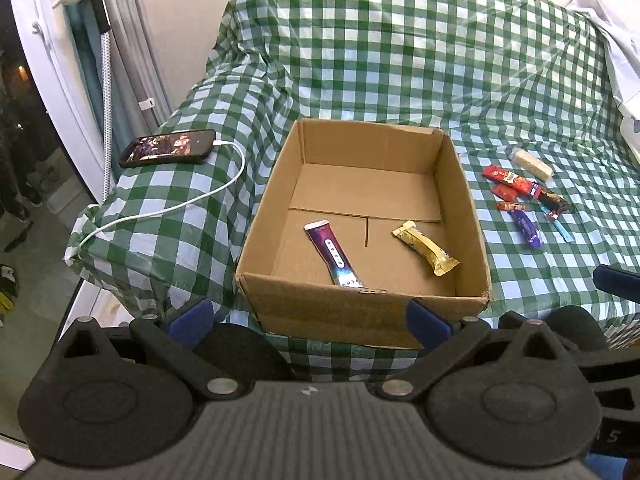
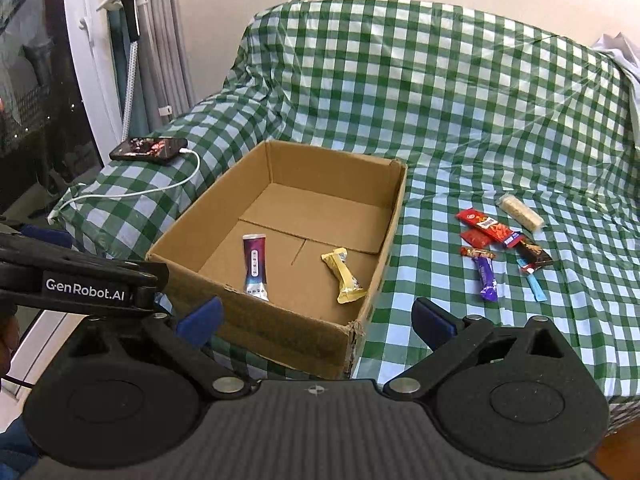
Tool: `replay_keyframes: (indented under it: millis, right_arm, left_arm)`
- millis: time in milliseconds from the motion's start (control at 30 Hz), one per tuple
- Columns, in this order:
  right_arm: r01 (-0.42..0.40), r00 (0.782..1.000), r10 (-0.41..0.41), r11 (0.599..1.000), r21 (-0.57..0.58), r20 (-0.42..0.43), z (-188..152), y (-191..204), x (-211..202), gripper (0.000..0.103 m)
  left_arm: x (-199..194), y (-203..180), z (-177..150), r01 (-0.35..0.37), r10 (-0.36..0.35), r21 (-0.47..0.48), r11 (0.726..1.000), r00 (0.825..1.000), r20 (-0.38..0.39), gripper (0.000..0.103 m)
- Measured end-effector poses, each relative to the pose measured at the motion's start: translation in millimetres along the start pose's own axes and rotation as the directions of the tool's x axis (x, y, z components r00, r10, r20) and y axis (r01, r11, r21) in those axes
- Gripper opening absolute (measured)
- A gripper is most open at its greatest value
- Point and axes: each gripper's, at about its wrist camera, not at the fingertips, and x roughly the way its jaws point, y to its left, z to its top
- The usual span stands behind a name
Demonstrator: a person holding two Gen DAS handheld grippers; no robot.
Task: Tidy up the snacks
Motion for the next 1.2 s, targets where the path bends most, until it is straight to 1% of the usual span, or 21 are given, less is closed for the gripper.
replay_keyframes:
  millis: [400, 533, 600, 700, 1200]
  right_arm:
    - [-0.001, 1.0, 0.001, 1.0, 0.006, 0.016, -6, 0, -12, 0.102]
    - [-0.002, 1.0, 0.003, 1.0, 0.012, -0.008, -6, 0, -11, 0.102]
    - [0.003, 1.0, -0.003, 1.0, 0.023, -0.028, -7, -2, -8, 0.102]
    - [0.001, 1.0, 0.0, 0.999, 0.032, -0.021, -7, -2, -10, 0.102]
    - [-0.006, 0.998, 0.008, 0.999, 0.044, -0.059, -9, -5, 3, 0.102]
  left_arm:
    - [-10, 2, -4, -0.003, 0.003, -0.001, 1.0, 1.0, 0.009, 0.103]
    - [-8, 2, -6, -0.002, 0.002, 0.005, 1.0, 1.0, -0.009, 0.103]
    - [-8, 3, -7, 0.0, 0.0, 0.005, 1.0, 1.0, -0.005, 0.103]
    - [-10, 3, -7, -0.003, 0.003, 0.006, 1.0, 1.0, 0.004, 0.103]
    - [3, 0, -6, 0.003, -0.002, 0.012, 1.0, 0.999, -0.033, 0.103]
